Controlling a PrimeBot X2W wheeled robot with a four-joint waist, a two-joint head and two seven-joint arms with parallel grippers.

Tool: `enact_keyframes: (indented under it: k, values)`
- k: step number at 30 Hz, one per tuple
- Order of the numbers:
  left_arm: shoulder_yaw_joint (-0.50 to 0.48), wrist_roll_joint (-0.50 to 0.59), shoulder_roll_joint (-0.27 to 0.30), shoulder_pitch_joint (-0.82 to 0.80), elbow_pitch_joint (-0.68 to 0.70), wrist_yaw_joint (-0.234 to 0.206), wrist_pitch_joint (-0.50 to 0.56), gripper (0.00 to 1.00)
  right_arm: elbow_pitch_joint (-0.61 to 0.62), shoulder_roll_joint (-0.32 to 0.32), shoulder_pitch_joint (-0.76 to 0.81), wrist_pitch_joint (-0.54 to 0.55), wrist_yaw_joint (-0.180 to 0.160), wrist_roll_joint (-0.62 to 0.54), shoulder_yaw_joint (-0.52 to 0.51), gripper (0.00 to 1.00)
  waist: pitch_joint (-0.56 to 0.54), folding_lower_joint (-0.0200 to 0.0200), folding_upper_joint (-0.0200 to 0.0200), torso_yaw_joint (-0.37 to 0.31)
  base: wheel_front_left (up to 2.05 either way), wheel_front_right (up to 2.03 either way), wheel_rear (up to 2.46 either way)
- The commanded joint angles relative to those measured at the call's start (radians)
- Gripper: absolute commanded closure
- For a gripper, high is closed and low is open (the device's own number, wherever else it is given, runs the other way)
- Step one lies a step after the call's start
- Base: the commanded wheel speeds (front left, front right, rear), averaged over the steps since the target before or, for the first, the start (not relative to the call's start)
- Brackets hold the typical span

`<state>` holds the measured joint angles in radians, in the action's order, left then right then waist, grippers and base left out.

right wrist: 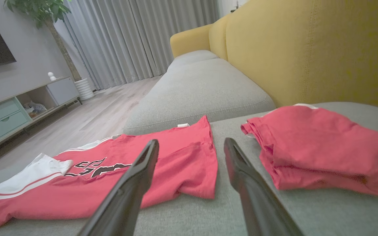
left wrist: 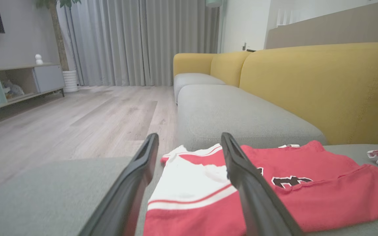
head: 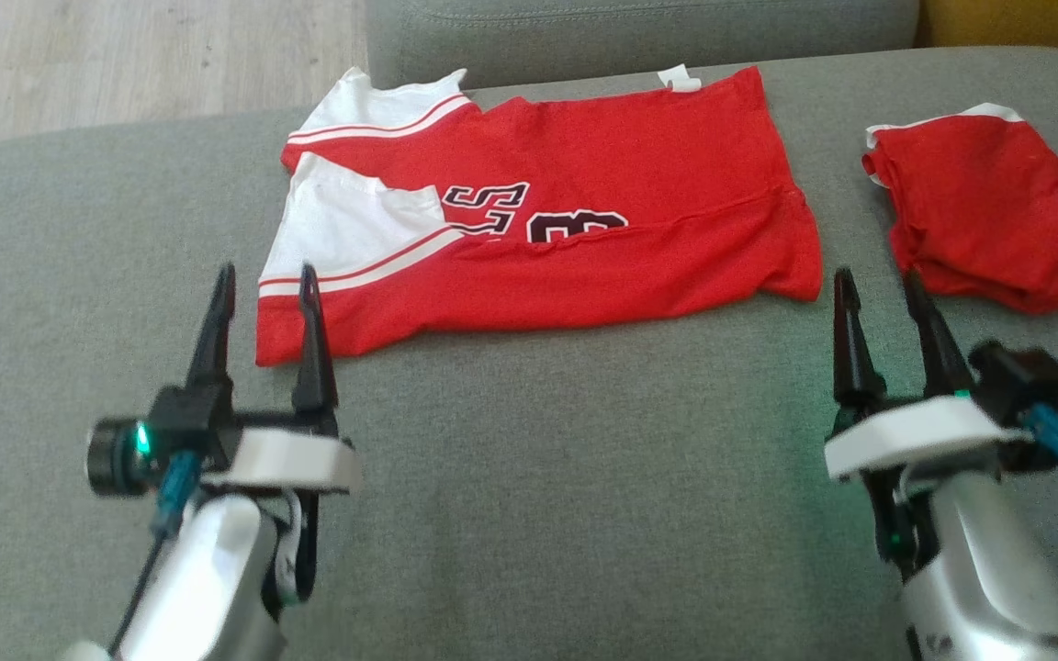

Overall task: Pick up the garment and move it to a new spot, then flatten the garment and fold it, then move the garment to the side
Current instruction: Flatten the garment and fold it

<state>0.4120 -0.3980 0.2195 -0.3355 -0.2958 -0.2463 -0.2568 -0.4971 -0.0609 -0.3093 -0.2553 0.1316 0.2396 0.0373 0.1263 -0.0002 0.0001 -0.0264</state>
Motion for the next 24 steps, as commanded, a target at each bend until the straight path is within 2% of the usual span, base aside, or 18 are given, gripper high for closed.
enact_keyframes:
  k: [1,8,17,24]
  values:
    - [-0.065,0.017,0.002,-0.006,0.031,0.008,-0.005,0.0,0.061,0.01,0.004,-0.006,-0.001,0.032,0.035,0.0,0.001,0.0002,-0.0001,-0.002,0.0,0.0,0.0]
    - [-0.108,0.048,-0.004,-0.011,-0.036,0.038,-0.005,0.0,0.102,0.01,0.018,-0.006,-0.001,0.049,0.071,0.0,0.016,0.0002,-0.0001,-0.023,0.0,0.0,0.0]
    - [-0.116,0.03,0.038,-0.115,-0.301,0.072,0.082,0.0,0.14,0.011,0.0,-0.006,-0.001,0.085,0.108,0.0,0.079,0.0002,-0.0001,-0.064,0.0,0.0,0.0]
    - [-0.117,0.009,0.057,-0.188,-0.446,0.108,0.132,0.0,0.153,0.011,-0.011,-0.006,-0.001,0.104,0.121,0.0,0.128,0.0002,-0.0001,-0.092,0.0,0.0,0.0]
